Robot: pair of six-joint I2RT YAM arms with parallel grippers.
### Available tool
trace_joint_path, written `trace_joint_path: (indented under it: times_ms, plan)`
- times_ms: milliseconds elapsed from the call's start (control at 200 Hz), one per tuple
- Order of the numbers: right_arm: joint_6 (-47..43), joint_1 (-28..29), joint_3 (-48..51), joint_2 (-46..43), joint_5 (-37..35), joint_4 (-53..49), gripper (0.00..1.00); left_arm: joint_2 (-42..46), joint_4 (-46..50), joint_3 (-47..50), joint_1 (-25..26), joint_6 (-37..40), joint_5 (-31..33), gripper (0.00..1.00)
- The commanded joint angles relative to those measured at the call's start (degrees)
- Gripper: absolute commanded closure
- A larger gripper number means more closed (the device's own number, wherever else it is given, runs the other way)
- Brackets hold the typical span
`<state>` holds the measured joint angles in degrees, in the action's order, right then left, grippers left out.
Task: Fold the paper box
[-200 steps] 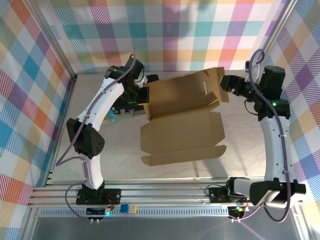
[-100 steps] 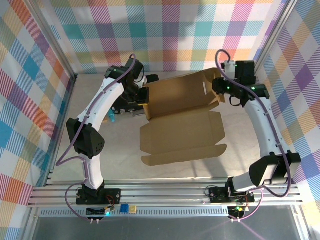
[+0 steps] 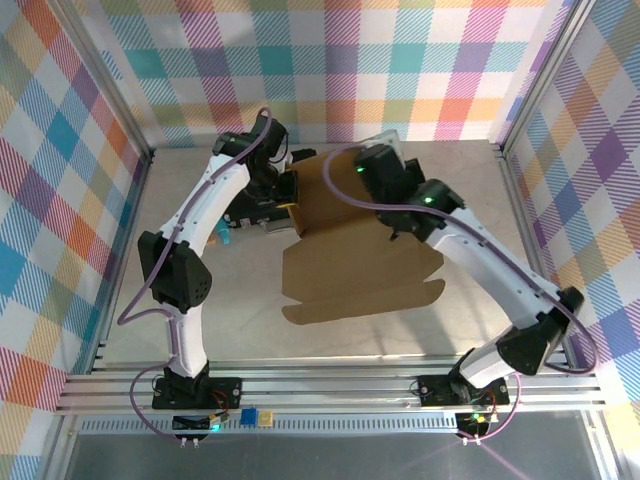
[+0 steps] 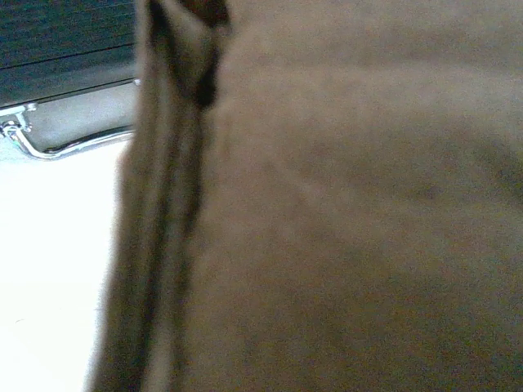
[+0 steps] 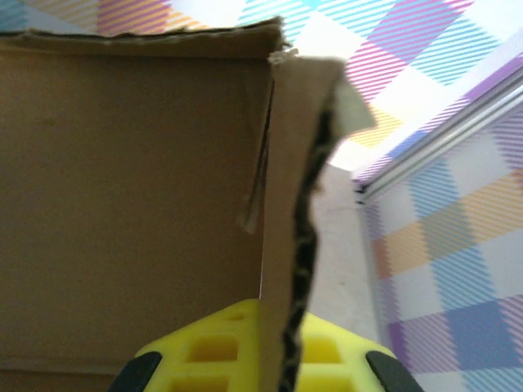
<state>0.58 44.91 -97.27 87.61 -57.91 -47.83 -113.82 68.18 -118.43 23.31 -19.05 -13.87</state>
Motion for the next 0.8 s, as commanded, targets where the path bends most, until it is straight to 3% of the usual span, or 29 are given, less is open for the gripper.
trace_joint_path:
  times_ms: [0, 310, 420, 550, 635, 720, 795]
  plan:
    - [-0.38, 3.19, -4.32, 3.5, -12.42, -0.37, 1.0, -0.93, -0.31, -0.99, 0.07, -0.2, -2.54, 1.0]
    - [-2.53, 4.31, -13.72, 12.32, -13.61, -3.66, 1.0, 0.55, -3.4, 2.02, -0.02, 0.78, -4.45, 1.0]
    - [-3.41, 4.27, -18.73, 12.06, -7.65, -6.11, 0.86, 3.43, -11.95, 8.87, -1.08, 0.52, -11.06, 1.0]
    - [-3.47, 2.63, -28.92, 11.98, 8.44, -13.12, 0.7, 6.86, -29.32, 21.99, -2.89, -3.34, -20.57, 1.0]
    - [-1.11, 1.05, -37.39, 13.62, 16.91, -19.54, 0.6, 7.8, -39.21, 27.81, -3.14, -5.73, -24.36, 1.0]
    - [0.24, -0.14, -43.91, 15.04, 30.53, -25.06, 0.49, 8.0, -50.14, 32.89, -3.29, -9.49, -28.19, 1.0]
    - [3.59, -0.44, -47.78, 14.46, 36.03, -26.57, 0.41, 7.38, -57.62, 35.72, -3.27, -12.35, -29.26, 1.0]
